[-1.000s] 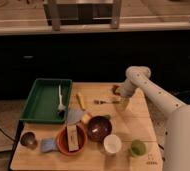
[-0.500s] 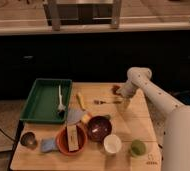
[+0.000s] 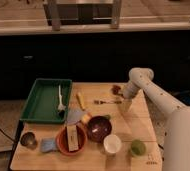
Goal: Place fork in purple bowl
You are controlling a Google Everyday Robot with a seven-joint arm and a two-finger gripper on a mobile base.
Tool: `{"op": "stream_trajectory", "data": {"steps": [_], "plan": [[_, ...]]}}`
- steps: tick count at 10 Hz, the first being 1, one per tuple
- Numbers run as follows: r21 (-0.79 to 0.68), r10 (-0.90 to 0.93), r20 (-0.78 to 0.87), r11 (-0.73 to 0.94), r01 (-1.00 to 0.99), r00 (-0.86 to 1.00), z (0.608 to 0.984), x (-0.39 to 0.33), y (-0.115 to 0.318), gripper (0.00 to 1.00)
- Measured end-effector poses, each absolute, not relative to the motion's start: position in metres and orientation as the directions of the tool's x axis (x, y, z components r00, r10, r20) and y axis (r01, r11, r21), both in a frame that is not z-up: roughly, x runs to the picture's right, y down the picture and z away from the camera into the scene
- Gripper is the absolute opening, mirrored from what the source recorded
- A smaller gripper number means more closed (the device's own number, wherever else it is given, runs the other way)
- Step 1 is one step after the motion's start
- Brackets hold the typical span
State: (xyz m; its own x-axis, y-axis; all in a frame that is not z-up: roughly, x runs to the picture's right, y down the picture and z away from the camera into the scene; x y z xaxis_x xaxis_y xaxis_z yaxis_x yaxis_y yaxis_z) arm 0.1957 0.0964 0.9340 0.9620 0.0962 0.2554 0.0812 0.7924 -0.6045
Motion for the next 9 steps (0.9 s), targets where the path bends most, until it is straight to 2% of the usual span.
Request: {"op": "stream_trajectory", "data": {"steps": [9], "plan": [[-0.606, -0.030, 0.334, 0.758, 0.240, 0.942, 0.942, 0.123, 0.103, 0.78]]}}
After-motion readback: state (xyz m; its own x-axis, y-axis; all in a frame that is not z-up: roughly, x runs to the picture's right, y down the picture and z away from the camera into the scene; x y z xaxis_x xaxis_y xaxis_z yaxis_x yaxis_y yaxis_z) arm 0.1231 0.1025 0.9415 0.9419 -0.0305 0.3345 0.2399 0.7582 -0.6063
